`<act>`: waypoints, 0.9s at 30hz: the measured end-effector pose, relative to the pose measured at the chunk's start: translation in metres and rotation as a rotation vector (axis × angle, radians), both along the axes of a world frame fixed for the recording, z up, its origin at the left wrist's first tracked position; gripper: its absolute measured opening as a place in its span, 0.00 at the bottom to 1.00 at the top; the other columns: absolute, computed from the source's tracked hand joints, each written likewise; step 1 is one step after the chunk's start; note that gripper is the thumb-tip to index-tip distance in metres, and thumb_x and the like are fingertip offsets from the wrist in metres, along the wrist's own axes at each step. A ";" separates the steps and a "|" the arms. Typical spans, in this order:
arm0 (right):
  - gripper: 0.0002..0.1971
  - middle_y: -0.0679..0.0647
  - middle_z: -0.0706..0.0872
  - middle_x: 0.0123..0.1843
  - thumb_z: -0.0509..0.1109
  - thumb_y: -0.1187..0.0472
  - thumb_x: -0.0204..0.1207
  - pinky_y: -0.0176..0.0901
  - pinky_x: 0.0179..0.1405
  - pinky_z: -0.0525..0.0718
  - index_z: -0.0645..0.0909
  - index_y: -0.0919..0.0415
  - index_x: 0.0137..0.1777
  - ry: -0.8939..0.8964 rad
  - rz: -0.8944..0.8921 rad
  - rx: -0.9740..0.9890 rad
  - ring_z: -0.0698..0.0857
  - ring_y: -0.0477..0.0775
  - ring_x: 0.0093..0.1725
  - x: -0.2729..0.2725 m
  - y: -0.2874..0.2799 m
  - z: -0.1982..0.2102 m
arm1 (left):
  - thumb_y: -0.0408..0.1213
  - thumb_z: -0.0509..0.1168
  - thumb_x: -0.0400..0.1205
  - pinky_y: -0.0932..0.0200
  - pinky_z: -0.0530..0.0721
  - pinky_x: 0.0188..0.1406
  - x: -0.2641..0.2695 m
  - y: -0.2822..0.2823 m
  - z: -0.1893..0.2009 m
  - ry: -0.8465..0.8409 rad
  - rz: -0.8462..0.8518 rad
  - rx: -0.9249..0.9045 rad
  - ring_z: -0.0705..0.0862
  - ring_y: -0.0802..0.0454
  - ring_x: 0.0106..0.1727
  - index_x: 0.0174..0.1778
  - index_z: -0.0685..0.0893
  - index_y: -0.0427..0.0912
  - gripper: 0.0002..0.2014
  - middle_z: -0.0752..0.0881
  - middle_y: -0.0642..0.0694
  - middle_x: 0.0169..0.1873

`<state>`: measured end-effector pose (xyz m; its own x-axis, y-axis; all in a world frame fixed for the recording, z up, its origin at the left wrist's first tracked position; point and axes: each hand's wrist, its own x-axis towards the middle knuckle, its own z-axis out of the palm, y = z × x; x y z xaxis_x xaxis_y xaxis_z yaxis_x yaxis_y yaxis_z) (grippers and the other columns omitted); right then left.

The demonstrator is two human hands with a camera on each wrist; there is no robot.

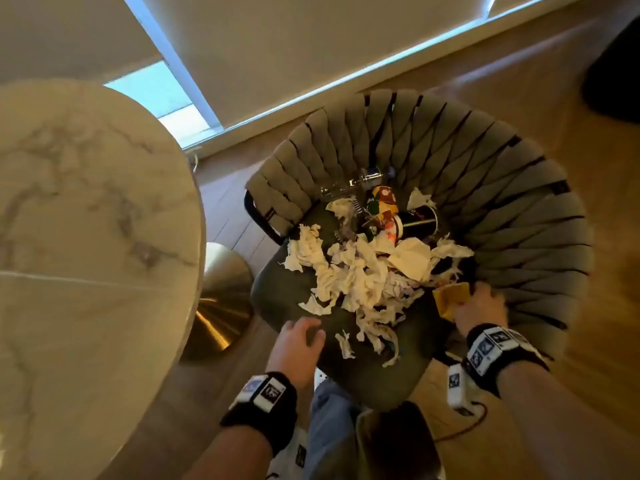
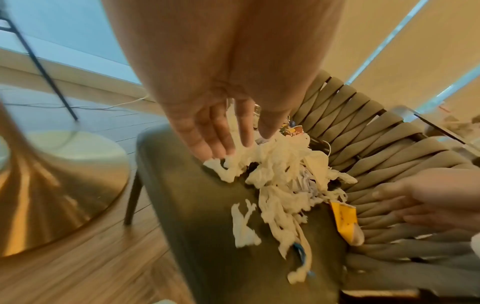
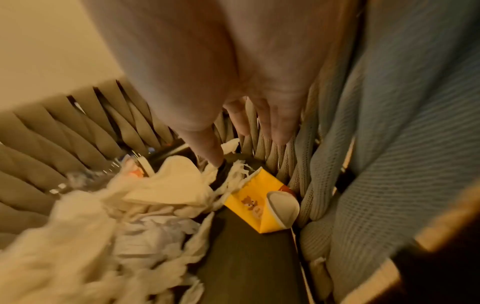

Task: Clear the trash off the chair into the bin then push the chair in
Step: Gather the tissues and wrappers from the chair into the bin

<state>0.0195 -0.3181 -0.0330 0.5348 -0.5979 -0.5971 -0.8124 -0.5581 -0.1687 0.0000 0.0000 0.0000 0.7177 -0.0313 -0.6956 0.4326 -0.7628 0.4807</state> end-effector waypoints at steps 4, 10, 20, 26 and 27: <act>0.38 0.71 0.64 0.79 0.68 0.54 0.78 0.62 0.75 0.66 0.54 0.65 0.82 0.106 0.012 -0.063 0.66 0.74 0.76 0.021 -0.008 -0.054 | 0.56 0.69 0.81 0.36 0.73 0.78 0.077 -0.004 -0.050 -0.205 0.052 0.123 0.62 0.37 0.83 0.83 0.63 0.59 0.35 0.59 0.44 0.84; 0.33 0.69 0.65 0.78 0.58 0.50 0.79 0.70 0.71 0.69 0.60 0.65 0.81 0.186 0.201 -0.152 0.69 0.73 0.73 0.007 -0.018 -0.121 | 0.61 0.75 0.74 0.27 0.60 0.80 0.148 -0.007 -0.114 -0.237 -0.030 0.195 0.50 0.27 0.86 0.87 0.45 0.64 0.53 0.45 0.45 0.88; 0.38 0.71 0.74 0.70 0.80 0.59 0.68 0.70 0.62 0.79 0.61 0.56 0.72 -0.137 -0.106 -0.048 0.77 0.75 0.66 0.011 -0.009 -0.102 | 0.42 0.71 0.82 0.41 0.81 0.70 0.157 0.008 -0.141 -0.345 0.103 0.121 0.79 0.36 0.70 0.77 0.69 0.44 0.29 0.75 0.39 0.73; 0.16 0.66 0.76 0.70 0.65 0.62 0.82 0.64 0.62 0.77 0.71 0.60 0.68 -0.378 -0.051 -0.035 0.77 0.71 0.66 -0.012 0.013 -0.063 | 0.47 0.65 0.81 0.49 0.93 0.49 0.119 0.017 -0.098 -0.451 0.388 -0.125 0.88 0.52 0.58 0.72 0.71 0.59 0.23 0.83 0.49 0.63; 0.15 0.66 0.77 0.68 0.64 0.61 0.83 0.64 0.60 0.78 0.71 0.60 0.67 -0.415 -0.055 -0.020 0.78 0.71 0.65 -0.022 0.020 -0.053 | 0.42 0.65 0.84 0.62 0.91 0.47 0.105 0.014 -0.087 -0.494 0.389 -0.167 0.87 0.62 0.56 0.72 0.73 0.56 0.20 0.84 0.53 0.60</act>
<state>-0.0025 -0.2985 -0.0864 0.6946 -0.6416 -0.3253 -0.7063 -0.5225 -0.4776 0.1052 0.0136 -0.0868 0.9327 0.2160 -0.2889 0.3596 -0.4932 0.7921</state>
